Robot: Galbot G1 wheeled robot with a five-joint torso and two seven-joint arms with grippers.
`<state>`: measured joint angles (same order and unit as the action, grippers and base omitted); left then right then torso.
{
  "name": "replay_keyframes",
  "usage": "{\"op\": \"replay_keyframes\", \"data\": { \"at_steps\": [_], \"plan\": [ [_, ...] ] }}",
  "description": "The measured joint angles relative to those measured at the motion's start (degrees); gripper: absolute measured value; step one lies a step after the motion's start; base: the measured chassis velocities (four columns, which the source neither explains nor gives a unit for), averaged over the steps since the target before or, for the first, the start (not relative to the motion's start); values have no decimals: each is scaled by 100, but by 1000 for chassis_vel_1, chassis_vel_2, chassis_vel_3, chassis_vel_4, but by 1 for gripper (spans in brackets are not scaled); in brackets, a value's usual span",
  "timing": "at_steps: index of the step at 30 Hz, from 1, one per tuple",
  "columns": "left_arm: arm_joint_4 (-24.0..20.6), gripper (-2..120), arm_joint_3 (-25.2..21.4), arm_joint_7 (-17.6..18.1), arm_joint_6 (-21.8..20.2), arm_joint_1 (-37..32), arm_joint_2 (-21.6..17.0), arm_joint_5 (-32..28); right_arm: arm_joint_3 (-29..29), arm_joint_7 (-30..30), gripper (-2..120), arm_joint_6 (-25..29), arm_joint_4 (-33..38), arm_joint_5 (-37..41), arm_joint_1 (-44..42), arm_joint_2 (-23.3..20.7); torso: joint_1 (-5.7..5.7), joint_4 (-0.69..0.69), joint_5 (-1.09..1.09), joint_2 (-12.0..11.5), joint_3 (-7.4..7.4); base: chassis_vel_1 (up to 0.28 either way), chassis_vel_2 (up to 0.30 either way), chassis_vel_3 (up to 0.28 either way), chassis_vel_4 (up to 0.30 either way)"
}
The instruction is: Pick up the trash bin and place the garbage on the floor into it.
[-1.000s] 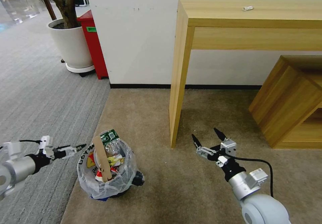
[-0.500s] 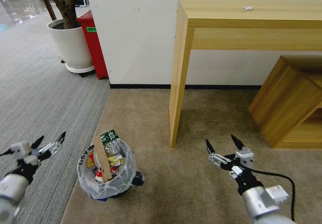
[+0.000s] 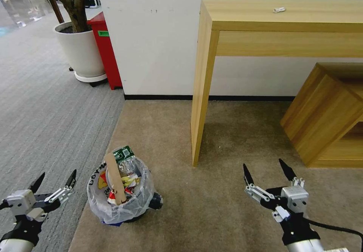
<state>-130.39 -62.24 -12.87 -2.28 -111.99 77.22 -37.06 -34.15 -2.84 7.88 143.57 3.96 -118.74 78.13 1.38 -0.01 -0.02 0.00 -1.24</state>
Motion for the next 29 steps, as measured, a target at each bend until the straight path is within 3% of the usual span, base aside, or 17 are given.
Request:
{"op": "replay_keyframes", "data": {
  "at_steps": [29],
  "plan": [
    [32, 100, 13, 12, -59, 38, -40, -37, 1, 0, 100, -15, -29, 14, 33, -15, 0, 0, 0, 0, 0, 0, 0, 0, 0]
  ]
}}
